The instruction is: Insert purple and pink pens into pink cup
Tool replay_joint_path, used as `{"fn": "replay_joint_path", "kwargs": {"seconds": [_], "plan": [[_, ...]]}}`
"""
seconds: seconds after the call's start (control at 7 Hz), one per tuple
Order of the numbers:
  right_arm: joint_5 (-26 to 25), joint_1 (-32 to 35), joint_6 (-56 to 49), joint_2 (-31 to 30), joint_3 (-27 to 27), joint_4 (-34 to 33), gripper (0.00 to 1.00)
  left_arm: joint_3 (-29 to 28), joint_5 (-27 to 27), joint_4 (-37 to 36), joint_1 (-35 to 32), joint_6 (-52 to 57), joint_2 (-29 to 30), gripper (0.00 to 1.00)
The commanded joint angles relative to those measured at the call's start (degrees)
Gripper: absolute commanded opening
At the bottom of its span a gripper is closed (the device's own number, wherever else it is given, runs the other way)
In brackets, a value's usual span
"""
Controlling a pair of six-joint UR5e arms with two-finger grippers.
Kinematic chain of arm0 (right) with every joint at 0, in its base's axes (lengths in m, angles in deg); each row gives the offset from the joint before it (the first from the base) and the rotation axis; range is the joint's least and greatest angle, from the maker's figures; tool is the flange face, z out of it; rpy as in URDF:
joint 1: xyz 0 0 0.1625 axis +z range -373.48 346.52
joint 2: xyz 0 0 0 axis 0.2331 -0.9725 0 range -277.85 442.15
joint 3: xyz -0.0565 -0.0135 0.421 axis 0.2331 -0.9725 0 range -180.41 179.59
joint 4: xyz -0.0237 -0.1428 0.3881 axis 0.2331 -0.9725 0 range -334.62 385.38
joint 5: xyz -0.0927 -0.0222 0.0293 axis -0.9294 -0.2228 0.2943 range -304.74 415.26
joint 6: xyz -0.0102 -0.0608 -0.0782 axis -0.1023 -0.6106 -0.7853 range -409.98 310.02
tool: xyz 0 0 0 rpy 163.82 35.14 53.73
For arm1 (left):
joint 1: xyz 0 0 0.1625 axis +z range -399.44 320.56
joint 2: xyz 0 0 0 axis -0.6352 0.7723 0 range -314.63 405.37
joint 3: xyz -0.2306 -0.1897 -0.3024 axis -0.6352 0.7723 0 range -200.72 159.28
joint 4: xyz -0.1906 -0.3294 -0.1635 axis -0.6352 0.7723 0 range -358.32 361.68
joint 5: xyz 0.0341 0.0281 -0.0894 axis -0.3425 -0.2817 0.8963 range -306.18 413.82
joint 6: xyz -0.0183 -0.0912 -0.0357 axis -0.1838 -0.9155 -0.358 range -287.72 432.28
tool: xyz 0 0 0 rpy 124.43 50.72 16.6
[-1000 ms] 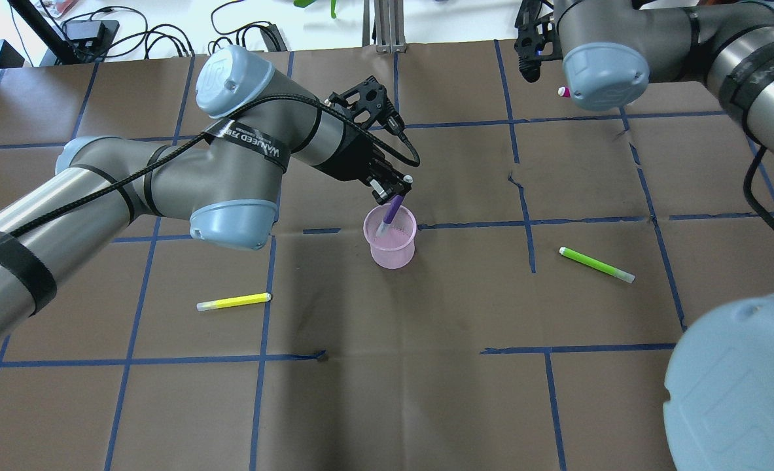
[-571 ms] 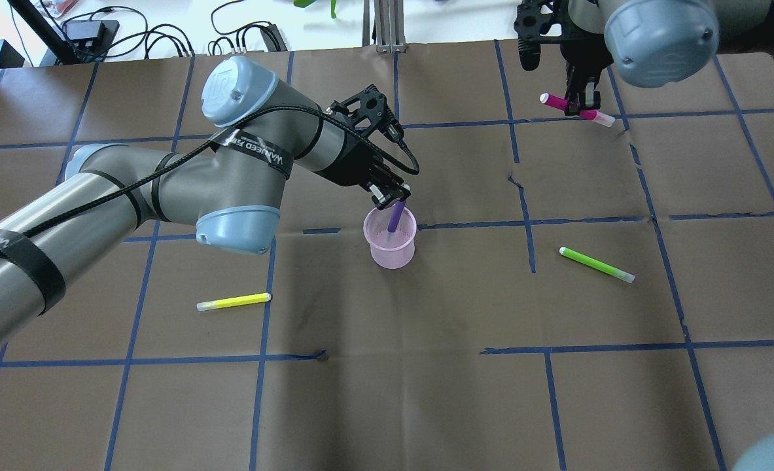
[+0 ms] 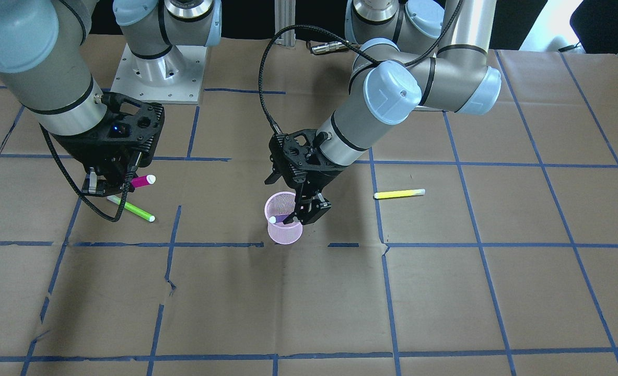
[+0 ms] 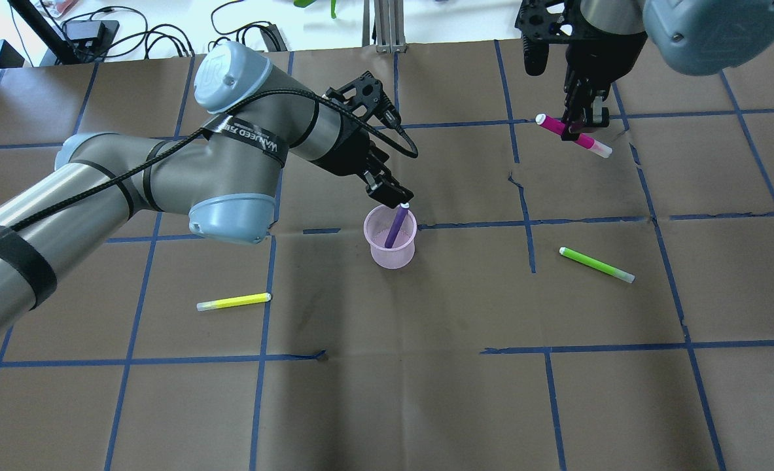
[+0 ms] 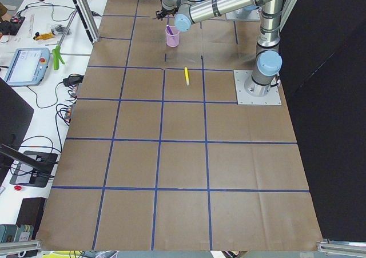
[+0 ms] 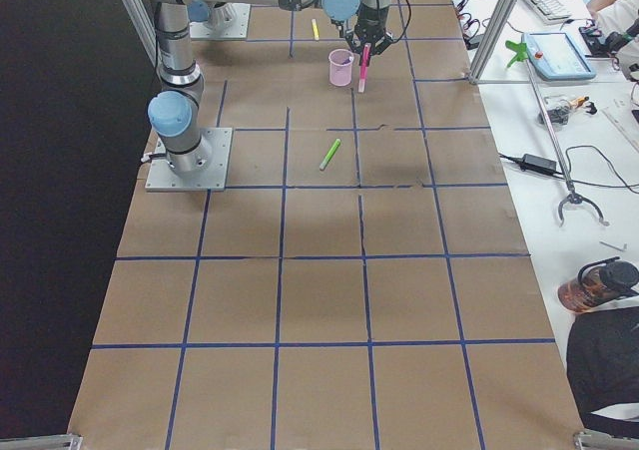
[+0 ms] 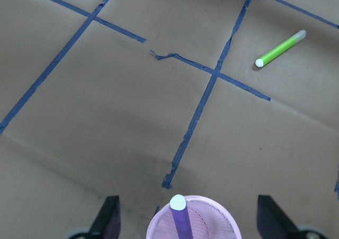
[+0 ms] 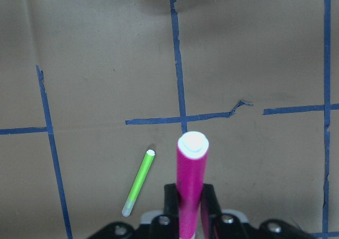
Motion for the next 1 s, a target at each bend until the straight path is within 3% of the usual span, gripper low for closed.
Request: {"fn": "replay_joint_path", "kwargs": {"seconds": [0.0, 0.14, 0.43, 0.57, 0.86], "plan": [[-0.2, 0.31, 0.68, -0.32, 0.06, 0.59, 0.1, -10.15, -1.82, 17.34, 0.3, -1.56, -0.9, 0.93], [-0.03, 0.23, 0.6, -0.23, 0.06, 0.59, 0.11, -15.96, -5.06, 26.32, 0.48, -4.6, -0.81, 0.93], [0.58, 0.49, 0.68, -0.23, 0.41, 0.68, 0.1, -21.19, -6.84, 35.51, 3.71, -14.08, -1.25, 0.98], [0.67, 0.93, 0.77, -0.58, 0.5, 0.59, 0.1, -20.77, -7.89, 36.6, 5.65, -16.39, -3.86, 0.98], [3.99, 1.28, 3.22, -0.5, 1.28, 0.42, 0.1, -17.71, -19.43, 38.79, 9.68, -17.02, -7.83, 0.98]]}}
